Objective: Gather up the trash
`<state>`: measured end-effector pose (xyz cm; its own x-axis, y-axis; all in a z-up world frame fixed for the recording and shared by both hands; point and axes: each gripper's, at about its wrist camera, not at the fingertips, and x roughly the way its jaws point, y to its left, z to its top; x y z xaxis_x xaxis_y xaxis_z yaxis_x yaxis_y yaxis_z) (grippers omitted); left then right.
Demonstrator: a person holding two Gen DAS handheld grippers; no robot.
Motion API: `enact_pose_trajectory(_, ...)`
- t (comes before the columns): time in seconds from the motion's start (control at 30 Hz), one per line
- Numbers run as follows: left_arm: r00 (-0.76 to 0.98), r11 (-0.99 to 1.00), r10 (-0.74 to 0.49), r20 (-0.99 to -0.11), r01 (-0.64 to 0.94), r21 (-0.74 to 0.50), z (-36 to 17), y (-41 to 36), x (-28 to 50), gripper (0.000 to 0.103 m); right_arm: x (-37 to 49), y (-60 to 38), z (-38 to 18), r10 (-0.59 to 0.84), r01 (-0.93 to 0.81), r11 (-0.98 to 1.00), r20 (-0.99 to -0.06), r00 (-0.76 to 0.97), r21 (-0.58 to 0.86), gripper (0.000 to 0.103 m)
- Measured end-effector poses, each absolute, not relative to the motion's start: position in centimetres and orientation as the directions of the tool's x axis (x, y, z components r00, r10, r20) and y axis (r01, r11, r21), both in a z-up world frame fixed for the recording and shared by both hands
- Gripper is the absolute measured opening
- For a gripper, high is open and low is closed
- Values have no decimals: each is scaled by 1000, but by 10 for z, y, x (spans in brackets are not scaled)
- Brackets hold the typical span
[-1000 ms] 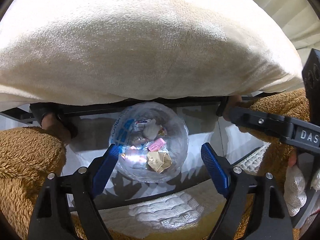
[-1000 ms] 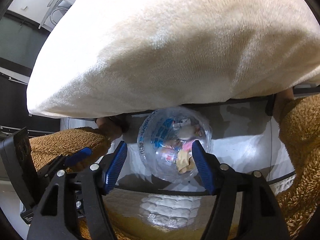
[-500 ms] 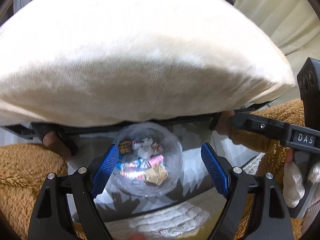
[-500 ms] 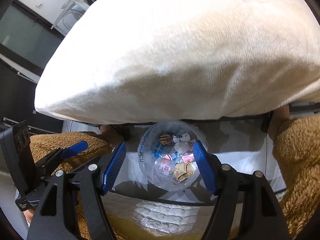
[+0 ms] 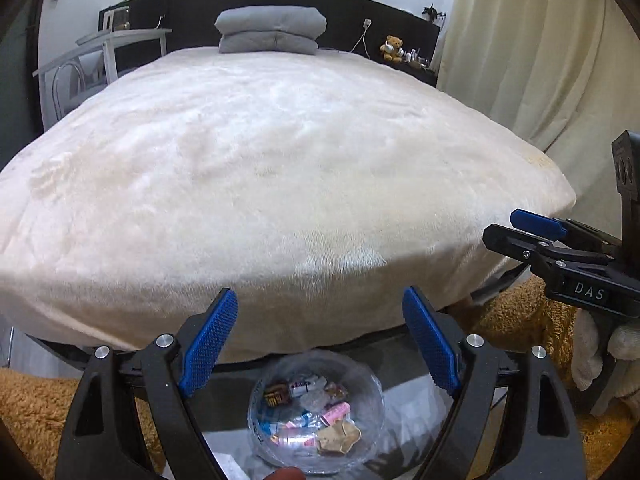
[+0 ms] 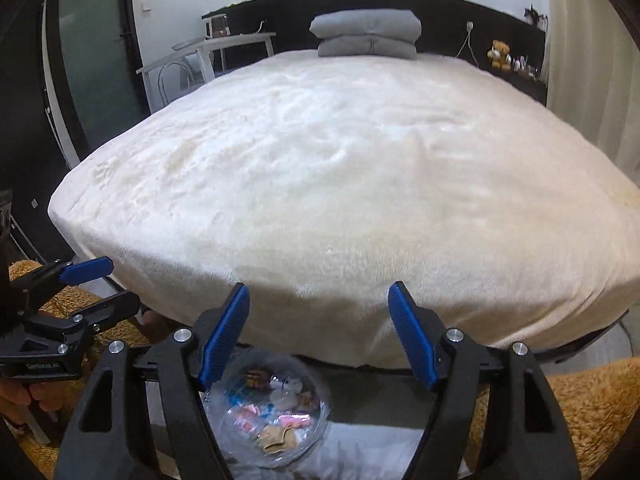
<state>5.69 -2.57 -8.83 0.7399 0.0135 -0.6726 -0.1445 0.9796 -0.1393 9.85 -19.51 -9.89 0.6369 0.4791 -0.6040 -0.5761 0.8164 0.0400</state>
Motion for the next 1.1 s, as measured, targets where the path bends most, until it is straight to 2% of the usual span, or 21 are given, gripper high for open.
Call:
enact_pose_trajectory(0.07, 757, 981, 26, -653, -146, -131, -84, -24, 56, 93, 101, -199, -97, 486, -569, 821, -586, 649, 50, 71)
enact_pose_trajectory(0.23, 790, 978, 47, -612, -160, -131, -75, -15, 51, 95, 101, -209, -81, 492, -559, 828, -529, 692, 39, 73)
enact_pose_trajectory(0.27, 799, 980, 57, -599, -160, -121, -73, -15, 49, 95, 100, -211, -78, 496, -560, 828, -514, 700, 37, 80)
enact_pose_trajectory(0.4, 827, 982, 65, -558, -153, -113, -68, -17, 40, 97, 95, -212, -75, 501, -561, 828, -481, 720, 23, 83)
enact_pose_trajectory(0.47, 836, 982, 63, -546, -148, -114, -66, -16, 38, 97, 93, -215, -73, 519, -571, 820, -458, 722, 29, 98)
enact_pose_trajectory(0.77, 853, 985, 92, -514, -155, -80, -63, -19, 36, 97, 89, -214, -70, 554, -602, 798, -415, 722, 18, 98)
enact_pose_trajectory(1.1, 857, 985, 108, -503, -162, -64, -63, -19, 35, 97, 91, -211, -72, 552, -607, 794, -430, 714, 13, 98)
